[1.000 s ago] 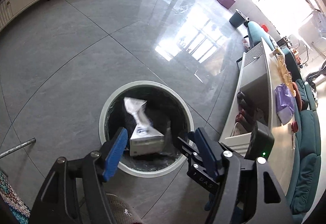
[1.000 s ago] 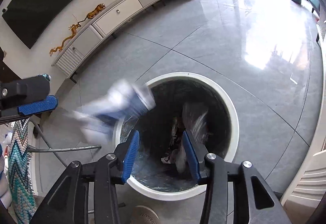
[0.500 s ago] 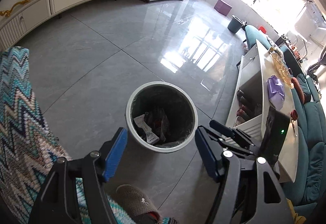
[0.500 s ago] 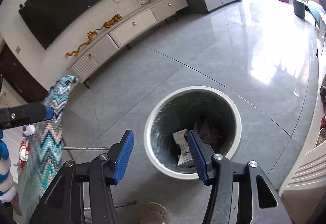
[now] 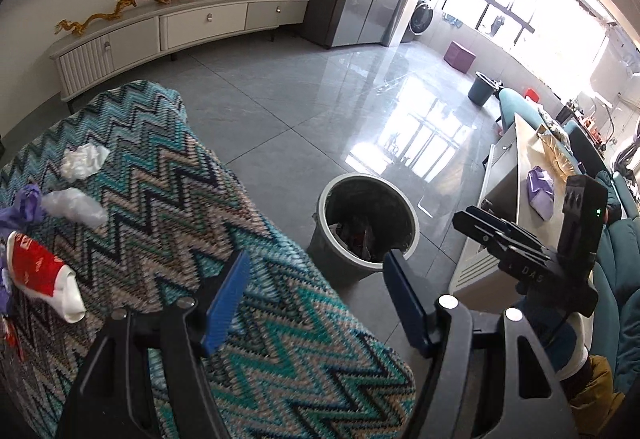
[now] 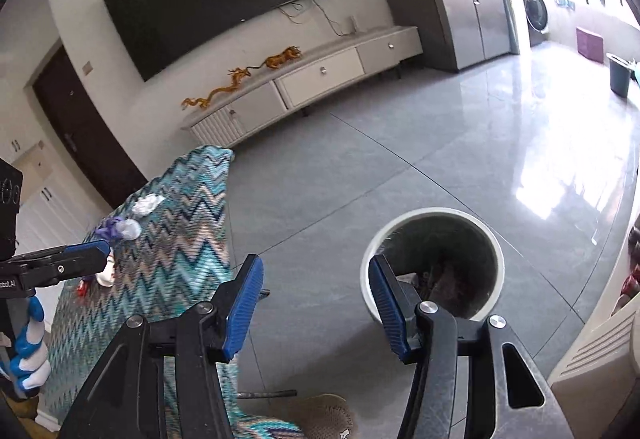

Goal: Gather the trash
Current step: 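Move both open grippers back over the blanket toward the red cup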

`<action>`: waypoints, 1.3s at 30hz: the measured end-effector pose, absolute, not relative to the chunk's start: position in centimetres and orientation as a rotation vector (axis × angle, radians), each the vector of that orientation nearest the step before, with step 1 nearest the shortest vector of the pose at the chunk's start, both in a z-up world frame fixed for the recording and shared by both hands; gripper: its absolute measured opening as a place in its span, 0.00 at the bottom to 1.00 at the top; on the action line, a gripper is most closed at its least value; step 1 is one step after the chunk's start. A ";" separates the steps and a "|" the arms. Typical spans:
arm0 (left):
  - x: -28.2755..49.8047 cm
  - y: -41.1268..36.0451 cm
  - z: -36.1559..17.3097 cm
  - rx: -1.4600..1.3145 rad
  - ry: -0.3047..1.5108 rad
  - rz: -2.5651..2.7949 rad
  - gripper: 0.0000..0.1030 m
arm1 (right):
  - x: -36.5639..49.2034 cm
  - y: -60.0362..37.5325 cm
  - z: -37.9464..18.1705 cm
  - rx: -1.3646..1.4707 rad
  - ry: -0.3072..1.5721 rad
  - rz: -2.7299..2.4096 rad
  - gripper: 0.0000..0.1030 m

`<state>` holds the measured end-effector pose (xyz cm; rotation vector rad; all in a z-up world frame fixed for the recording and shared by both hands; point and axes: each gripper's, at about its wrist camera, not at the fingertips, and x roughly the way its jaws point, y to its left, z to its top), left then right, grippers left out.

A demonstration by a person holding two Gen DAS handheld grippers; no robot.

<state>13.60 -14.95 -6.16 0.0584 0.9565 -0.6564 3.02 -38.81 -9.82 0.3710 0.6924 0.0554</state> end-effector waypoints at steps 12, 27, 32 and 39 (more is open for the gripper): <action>11.2 -2.1 -5.3 -0.053 0.887 -0.519 0.71 | 2.6 -31.9 -5.7 0.275 0.673 0.162 0.51; 9.7 13.8 -6.4 -0.166 0.838 -0.312 0.71 | 5.4 -21.5 -3.7 0.121 0.711 0.360 0.54; 10.0 17.6 -6.8 -0.163 0.831 -0.257 0.71 | 7.1 -18.1 -4.0 0.066 0.740 0.426 0.57; 11.7 20.9 -7.4 -0.149 0.826 -0.214 0.71 | 10.0 -12.5 -4.9 -0.040 0.795 0.530 0.62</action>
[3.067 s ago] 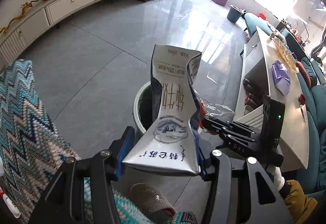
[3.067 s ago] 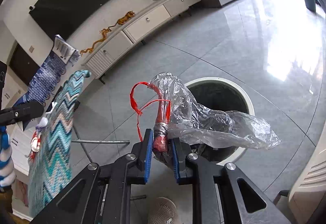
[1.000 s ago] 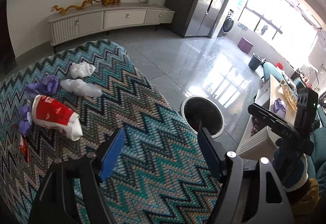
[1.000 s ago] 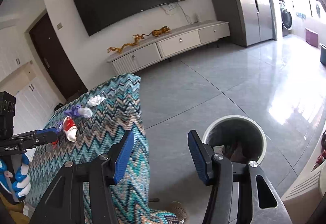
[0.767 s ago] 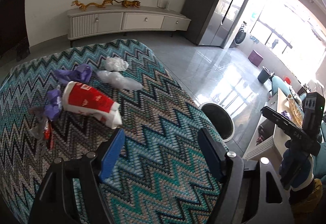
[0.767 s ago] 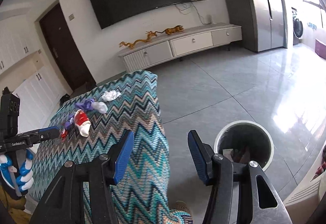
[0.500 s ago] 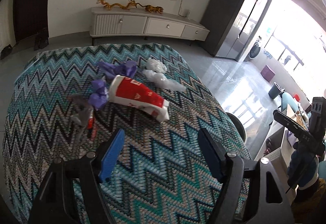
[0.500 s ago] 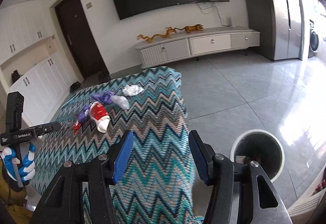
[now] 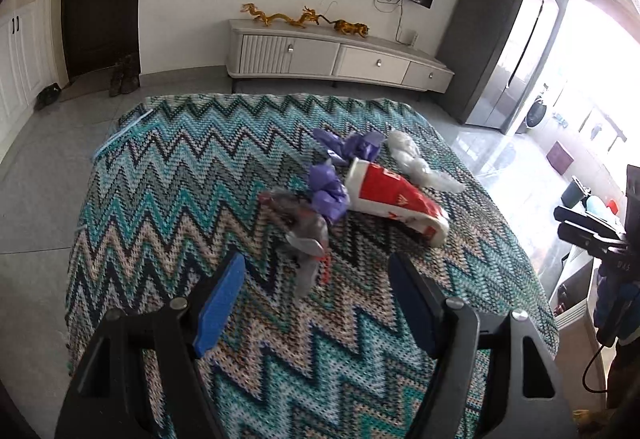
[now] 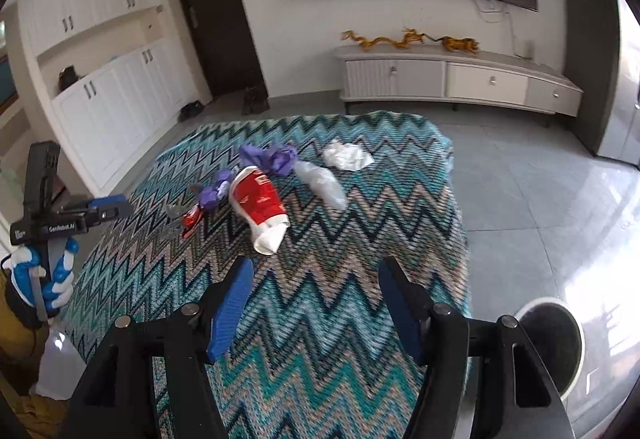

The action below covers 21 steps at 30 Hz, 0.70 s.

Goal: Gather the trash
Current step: 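Move both open grippers back over the blanket toward the red cup, then grasp the red-and-white cup with the right gripper while the left grasps a clear wrapper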

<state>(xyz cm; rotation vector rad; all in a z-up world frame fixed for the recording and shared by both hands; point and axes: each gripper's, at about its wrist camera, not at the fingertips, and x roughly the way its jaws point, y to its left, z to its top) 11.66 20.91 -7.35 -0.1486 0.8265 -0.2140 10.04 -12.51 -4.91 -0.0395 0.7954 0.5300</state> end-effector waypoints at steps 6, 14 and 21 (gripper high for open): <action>14.9 20.0 -8.6 -0.095 0.859 -0.247 0.71 | 12.7 -8.0 -6.4 -0.111 0.843 0.621 0.66; 18.0 18.6 -12.7 -0.061 0.938 -0.260 0.70 | 16.1 -3.4 -9.0 -0.177 0.908 0.690 0.68; 19.1 19.7 -14.4 -0.128 0.962 -0.275 0.47 | 18.7 -0.8 -11.2 -0.218 0.953 0.709 0.70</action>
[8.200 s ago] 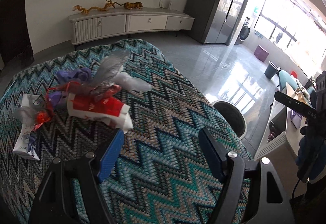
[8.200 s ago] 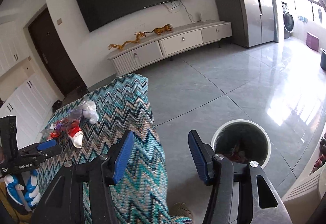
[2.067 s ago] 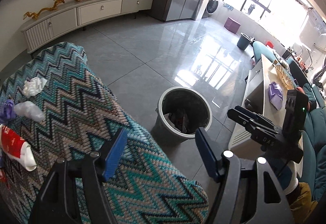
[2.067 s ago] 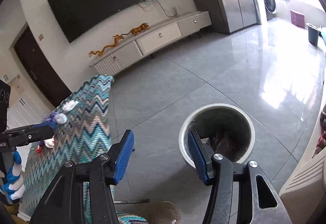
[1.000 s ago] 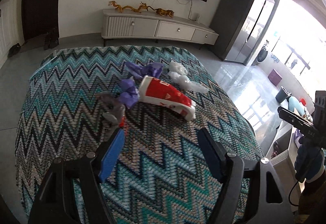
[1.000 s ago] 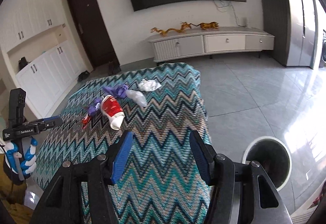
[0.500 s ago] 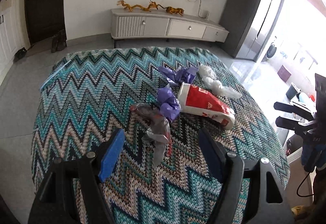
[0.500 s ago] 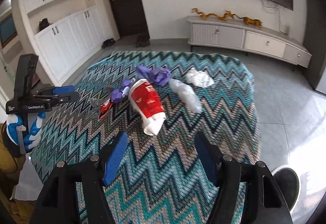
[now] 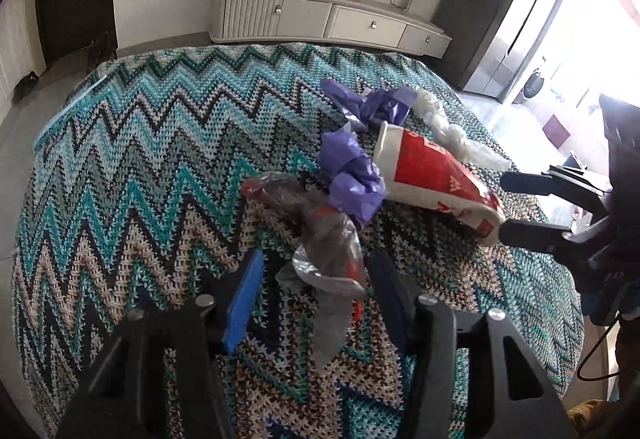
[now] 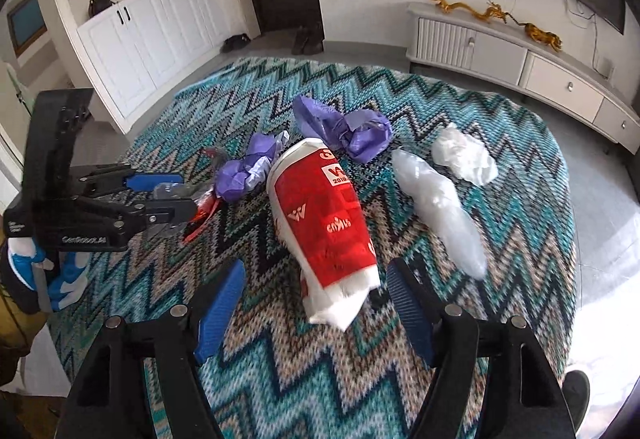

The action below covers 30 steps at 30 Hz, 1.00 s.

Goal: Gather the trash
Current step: 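Grasp the red-and-white cup with the right gripper while the left grasps a clear wrapper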

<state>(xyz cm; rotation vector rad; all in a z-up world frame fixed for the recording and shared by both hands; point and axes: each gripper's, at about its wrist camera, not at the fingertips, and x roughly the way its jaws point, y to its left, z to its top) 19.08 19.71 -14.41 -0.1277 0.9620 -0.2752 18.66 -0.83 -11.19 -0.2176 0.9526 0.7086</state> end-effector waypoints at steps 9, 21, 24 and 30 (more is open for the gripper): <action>18.4 20.6 -15.5 -0.195 0.960 -0.272 0.16 | 21.3 1.9 -13.6 -0.251 1.003 0.712 0.72; 14.0 23.7 -13.9 -0.247 0.903 -0.208 0.04 | 18.5 0.8 -12.9 -0.231 0.975 0.725 0.48; 12.9 24.1 -13.2 -0.254 0.886 -0.194 0.04 | 17.1 -0.7 -12.0 -0.214 0.955 0.730 0.48; 11.5 24.2 -11.4 -0.255 0.860 -0.194 0.04 | 13.9 -4.3 -9.9 -0.162 0.908 0.709 0.48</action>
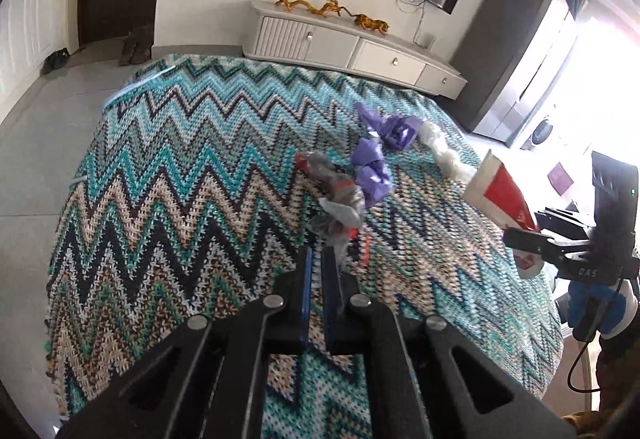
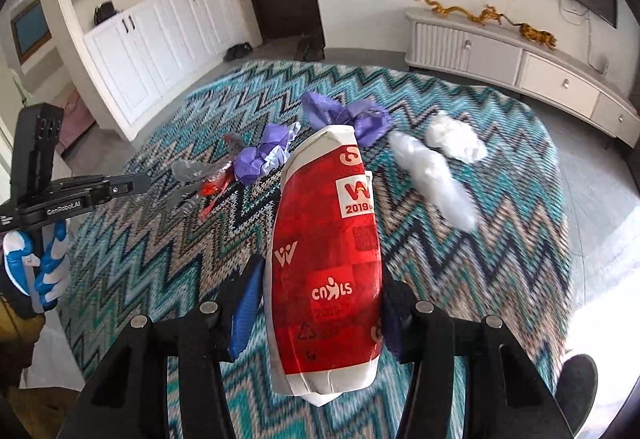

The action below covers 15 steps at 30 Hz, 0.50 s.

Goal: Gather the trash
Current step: 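Grasp the red-and-white cup with the right gripper while the left grasps a clear wrapper, then release the clear wrapper and grasp the purple bag with the left gripper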

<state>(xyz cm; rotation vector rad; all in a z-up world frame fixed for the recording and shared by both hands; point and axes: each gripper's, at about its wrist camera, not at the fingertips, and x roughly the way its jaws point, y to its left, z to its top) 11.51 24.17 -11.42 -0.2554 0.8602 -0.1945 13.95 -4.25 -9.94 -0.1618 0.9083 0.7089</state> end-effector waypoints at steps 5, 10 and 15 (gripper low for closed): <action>12.0 23.4 -10.5 -0.276 0.858 -0.216 0.11 | 12.6 -6.9 -8.9 -0.102 0.886 0.678 0.48; 14.1 21.3 -9.7 -0.253 0.850 -0.242 0.30 | 11.9 -9.6 -9.1 -0.044 0.888 0.632 0.48; 17.3 18.5 -8.7 -0.186 0.840 -0.246 0.54 | 12.5 -11.9 -9.5 0.014 0.893 0.594 0.48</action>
